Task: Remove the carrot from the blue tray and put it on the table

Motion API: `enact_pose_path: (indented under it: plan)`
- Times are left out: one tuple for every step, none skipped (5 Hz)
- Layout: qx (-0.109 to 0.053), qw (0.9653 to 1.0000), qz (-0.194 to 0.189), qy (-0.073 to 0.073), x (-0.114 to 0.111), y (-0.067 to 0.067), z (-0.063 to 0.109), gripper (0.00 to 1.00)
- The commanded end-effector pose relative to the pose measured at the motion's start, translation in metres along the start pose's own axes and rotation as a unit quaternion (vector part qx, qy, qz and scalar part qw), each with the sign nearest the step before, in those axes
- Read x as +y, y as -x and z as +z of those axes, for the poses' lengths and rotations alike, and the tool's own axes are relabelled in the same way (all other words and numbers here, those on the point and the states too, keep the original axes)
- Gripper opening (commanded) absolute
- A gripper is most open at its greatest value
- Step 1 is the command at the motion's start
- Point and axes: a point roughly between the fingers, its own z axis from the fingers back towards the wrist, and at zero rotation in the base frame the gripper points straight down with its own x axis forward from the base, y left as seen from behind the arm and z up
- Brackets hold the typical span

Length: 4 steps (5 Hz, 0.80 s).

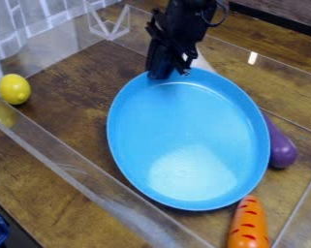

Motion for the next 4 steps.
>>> enact_pose_path:
  plan:
    - [-0.032, 0.9990, -0.017, -0.025, 0.002, -0.012, 0.039, 0.00]
    - [-0.035, 0.9985, -0.030, -0.030, 0.010, -0.024, 0.053, 0.00]
    - [-0.024, 0.9992, -0.019, -0.027, 0.012, -0.017, 0.048, 0.00]
    - [-0.016, 0.9994, -0.016, -0.025, 0.007, -0.012, 0.038, 0.00]
